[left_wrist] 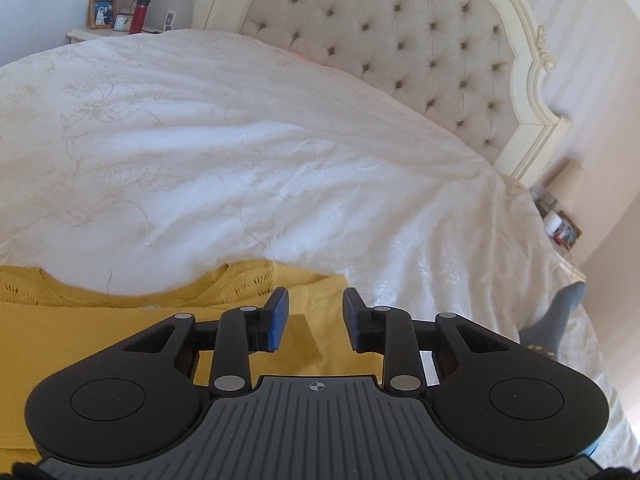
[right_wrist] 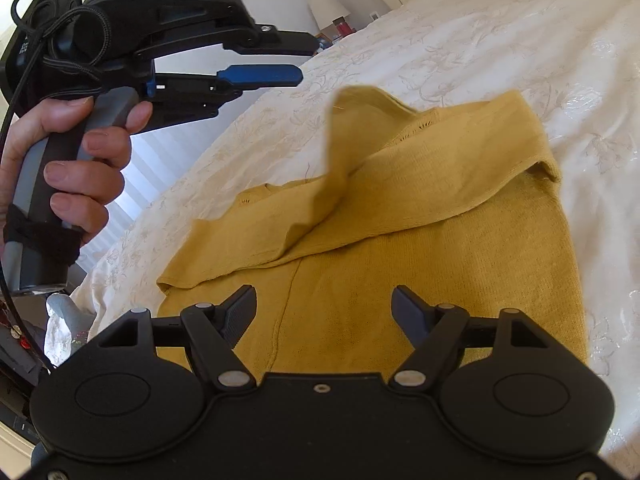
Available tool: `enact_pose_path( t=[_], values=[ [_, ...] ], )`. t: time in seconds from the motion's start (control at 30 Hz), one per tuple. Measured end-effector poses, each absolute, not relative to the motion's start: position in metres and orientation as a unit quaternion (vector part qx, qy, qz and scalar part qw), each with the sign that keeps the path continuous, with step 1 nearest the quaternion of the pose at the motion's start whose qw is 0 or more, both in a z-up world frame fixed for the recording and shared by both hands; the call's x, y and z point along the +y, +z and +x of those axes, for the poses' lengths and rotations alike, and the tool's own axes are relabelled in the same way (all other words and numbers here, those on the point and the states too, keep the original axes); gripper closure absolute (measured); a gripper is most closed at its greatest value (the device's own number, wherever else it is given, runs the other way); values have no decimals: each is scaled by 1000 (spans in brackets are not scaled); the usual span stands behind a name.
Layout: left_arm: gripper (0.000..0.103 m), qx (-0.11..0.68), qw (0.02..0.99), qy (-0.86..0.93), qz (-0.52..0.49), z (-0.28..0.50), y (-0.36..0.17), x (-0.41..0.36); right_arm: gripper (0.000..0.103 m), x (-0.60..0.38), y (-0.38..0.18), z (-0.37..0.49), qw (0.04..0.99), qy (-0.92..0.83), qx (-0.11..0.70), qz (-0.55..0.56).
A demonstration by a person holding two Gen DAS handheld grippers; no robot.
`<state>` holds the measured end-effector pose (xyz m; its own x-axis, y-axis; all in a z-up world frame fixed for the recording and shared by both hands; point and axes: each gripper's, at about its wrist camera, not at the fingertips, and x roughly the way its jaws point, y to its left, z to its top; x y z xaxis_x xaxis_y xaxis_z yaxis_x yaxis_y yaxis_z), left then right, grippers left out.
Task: Fold small clothes
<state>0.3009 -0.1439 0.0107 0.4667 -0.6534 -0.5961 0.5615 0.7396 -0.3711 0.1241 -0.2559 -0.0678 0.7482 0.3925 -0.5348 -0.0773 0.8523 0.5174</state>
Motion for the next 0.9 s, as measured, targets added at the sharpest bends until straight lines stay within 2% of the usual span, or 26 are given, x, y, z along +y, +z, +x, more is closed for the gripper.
enact_pose_path(
  t=[0.23,0.43,0.6,0.8,0.9],
  values=[
    [58,353,895,-273,-22,281,-5,-89,26,-254,-69,125,910,123,332,217],
    [56,352,920,-164,44,243,-49,-19,26,-250,-80,127,909,112,342,211],
    [54,361,924,-127,7,214,-80,28,23,-241,-90,126,918,107,333,185],
    [39,303,943,-136,11,193,-90,34,13,-234,-97,116,931,121,303,164],
    [31,289,947,-141,22,190,-99,30,13,-237,-100,114,930,125,296,178]
  ],
)
